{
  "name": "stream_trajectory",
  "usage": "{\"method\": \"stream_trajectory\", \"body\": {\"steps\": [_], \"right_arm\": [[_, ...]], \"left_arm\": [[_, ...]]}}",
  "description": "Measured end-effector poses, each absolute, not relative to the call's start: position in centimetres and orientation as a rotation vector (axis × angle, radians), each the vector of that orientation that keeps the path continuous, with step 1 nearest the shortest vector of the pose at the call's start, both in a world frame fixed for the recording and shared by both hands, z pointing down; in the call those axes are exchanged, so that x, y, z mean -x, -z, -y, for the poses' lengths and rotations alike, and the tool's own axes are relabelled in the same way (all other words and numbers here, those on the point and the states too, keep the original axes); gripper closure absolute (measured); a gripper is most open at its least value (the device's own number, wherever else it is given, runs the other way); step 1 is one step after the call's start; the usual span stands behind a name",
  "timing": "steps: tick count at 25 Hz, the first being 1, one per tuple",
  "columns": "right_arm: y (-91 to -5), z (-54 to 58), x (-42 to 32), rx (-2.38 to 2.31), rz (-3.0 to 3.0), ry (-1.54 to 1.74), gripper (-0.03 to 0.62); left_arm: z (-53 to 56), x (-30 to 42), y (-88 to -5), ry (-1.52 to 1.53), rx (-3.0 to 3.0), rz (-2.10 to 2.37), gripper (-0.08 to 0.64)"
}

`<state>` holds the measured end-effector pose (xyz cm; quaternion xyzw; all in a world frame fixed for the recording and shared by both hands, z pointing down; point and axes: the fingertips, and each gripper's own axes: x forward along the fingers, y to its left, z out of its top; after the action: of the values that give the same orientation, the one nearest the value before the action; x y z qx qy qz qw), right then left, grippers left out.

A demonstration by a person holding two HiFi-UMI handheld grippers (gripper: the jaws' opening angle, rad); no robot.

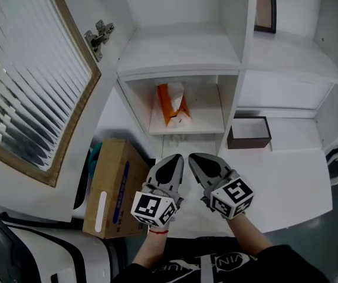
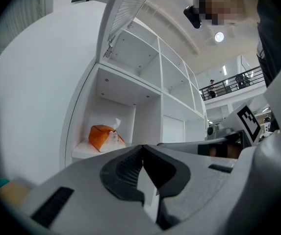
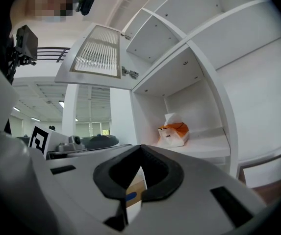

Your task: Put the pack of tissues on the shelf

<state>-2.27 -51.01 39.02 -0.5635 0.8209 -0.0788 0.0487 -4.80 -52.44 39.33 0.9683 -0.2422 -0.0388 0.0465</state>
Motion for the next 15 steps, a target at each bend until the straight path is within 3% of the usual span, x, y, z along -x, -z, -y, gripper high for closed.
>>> {"method": "stream_trajectory", "body": {"steps": [15], "right_arm": [[-38.0, 47.8, 2.0, 1.655, -2.554, 0.184, 0.589]], "left_arm": [[49.5, 4.2, -38.0, 0.165, -2.97, 0.805, 0.552]]}}
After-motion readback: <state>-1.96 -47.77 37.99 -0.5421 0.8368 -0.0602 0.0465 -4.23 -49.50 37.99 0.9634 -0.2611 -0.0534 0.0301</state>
